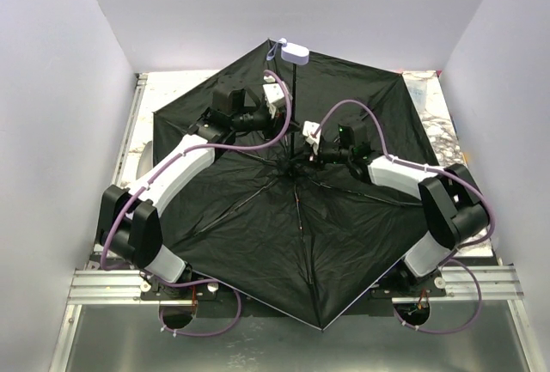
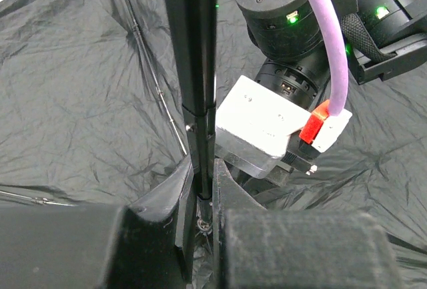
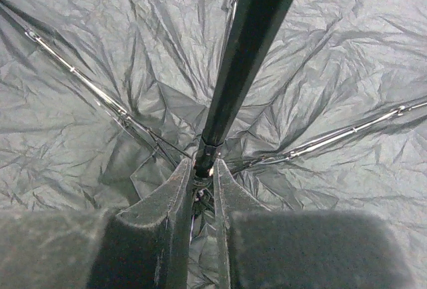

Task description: Open the umbrella

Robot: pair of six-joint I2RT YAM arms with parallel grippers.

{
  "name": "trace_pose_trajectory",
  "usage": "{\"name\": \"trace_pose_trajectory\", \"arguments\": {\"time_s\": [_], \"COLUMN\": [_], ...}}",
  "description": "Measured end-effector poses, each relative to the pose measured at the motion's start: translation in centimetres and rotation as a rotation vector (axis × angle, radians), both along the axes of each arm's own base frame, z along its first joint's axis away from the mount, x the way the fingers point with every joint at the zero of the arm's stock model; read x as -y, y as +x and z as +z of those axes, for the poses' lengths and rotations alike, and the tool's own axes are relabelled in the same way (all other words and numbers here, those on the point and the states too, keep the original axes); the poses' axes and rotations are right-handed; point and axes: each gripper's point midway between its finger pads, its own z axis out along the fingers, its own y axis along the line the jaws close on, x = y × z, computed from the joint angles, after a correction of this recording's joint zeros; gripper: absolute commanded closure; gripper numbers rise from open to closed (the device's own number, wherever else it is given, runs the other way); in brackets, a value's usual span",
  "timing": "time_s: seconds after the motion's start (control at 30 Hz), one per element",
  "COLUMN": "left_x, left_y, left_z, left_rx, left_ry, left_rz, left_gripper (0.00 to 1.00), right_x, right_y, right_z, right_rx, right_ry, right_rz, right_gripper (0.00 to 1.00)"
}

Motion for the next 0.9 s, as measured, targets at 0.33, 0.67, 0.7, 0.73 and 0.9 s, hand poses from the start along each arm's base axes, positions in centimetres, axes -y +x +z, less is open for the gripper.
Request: {"name": "trace_pose_trajectory", "arguments": {"time_s": [0.33,0.67,0.7,0.73,0.9], "left_x": [-1.3,-2.7,-3.0,-3.3,-4.4], "left_y": [1.6,2.7,2.8,3.0,3.7], "left_z": [-0.2,-0.1,-0.1,-0.1,-0.1], "left_rx": [0.002,-0.018,-0.023,-0.029,-0.070], "left_ry": [0.005,-0.006,-0.009,-0.013,-0.053], "left_rz": [0.057,0.091,0.096,0.099,0.120], "left_gripper": [1.00,1.00,1.00,1.00,1.00], "right_x": [-1.2,-2.6,-2.8,-3.0,-3.5], "right_y": [1.9,2.6,2.7,2.7,3.0], "right_z": [-1.0,-1.1,-1.0,-1.4,-1.5], "right_rx": [-0.011,-0.026,-0.025,-0.032,-0.039], "right_ry": [-0.018,-0.020,-0.015,-0.015,0.011], "right_rz": [0.020,0.055,0.058,0.062,0.064], "right_gripper": [0.84,0.84,0.84,0.84,0.85]}}
